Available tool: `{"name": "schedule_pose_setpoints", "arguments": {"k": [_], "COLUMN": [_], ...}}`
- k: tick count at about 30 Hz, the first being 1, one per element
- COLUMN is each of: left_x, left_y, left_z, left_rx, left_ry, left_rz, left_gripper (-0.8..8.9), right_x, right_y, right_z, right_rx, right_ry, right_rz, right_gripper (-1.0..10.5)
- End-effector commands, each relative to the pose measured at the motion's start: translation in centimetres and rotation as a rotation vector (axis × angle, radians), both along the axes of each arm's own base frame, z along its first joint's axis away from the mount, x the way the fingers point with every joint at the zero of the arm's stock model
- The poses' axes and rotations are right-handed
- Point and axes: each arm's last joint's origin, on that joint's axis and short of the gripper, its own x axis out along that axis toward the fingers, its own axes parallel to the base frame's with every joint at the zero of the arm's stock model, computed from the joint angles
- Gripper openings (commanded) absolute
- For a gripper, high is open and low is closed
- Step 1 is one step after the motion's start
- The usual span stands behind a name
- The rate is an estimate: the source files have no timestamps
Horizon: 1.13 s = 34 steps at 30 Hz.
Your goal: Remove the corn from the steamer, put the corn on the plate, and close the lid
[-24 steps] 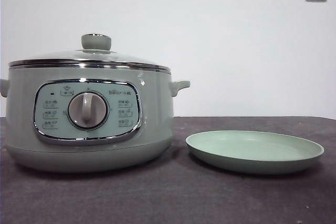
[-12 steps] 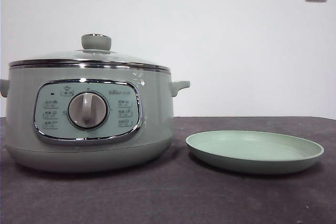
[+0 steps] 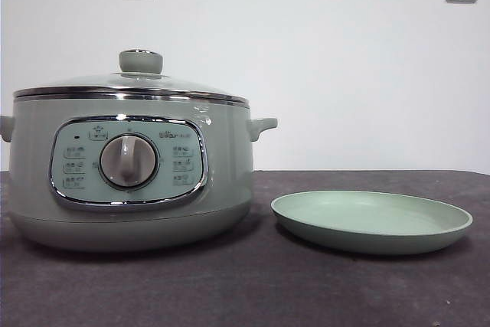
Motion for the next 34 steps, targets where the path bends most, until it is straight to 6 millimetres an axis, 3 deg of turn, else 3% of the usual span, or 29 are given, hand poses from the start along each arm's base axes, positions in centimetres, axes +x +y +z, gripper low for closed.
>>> {"name": "schedule_pose_setpoints", "arguments": {"k": [1,7,9,11,12,14,16,26,34], "left_x": [0.8,3.1,4.0,4.9,5.3,6.1,6.7,10.7,14.7], "left_y": [-0.2,-0.8,-0.9,-1.0,-1.1,-1.1,-1.2,-2.3,-5.7], "left_z": [1.0,2.4,2.7,3.0,3.0,3.1,3.1,4.6,6.2], "left_rx": [-0.002,0.006,0.008,0.007,0.005,0.003,0.0,0.034,0.231], "left_ry": [0.031,0.115,0.138,0.167,0.181,0.208,0.229,0.236,0.267], "left_rz": [-0.057,-0.239,-0.293,-0.318,-0.318,-0.318,-0.318,-0.33,-0.335], "left_gripper": [-0.09,-0.03,0.0,0.19,0.73,2.94,4.22,4.12,4.12], "right_x": [0.6,2.3,2.9,3.4,3.7,4.1,4.4,4.8,4.8], "right_y": [0.2,0.7,0.9,0.9,1.0,1.0,1.1,1.1,1.1], "right_z": [0.6,0.6,0.4,0.1,0.0,-0.3,-0.5,-0.8,-0.8], "right_rx": [-0.074,-0.132,-0.129,-0.132,-0.132,-0.133,-0.134,-0.134,-0.134], "right_ry": [0.006,0.099,0.133,0.169,0.182,0.207,0.223,0.244,0.245], "right_rz": [0.067,0.185,0.199,0.199,0.2,0.201,0.202,0.203,0.203], "right_gripper": [0.0,0.1,1.0,2.6,3.1,3.9,4.2,4.1,4.1]}}
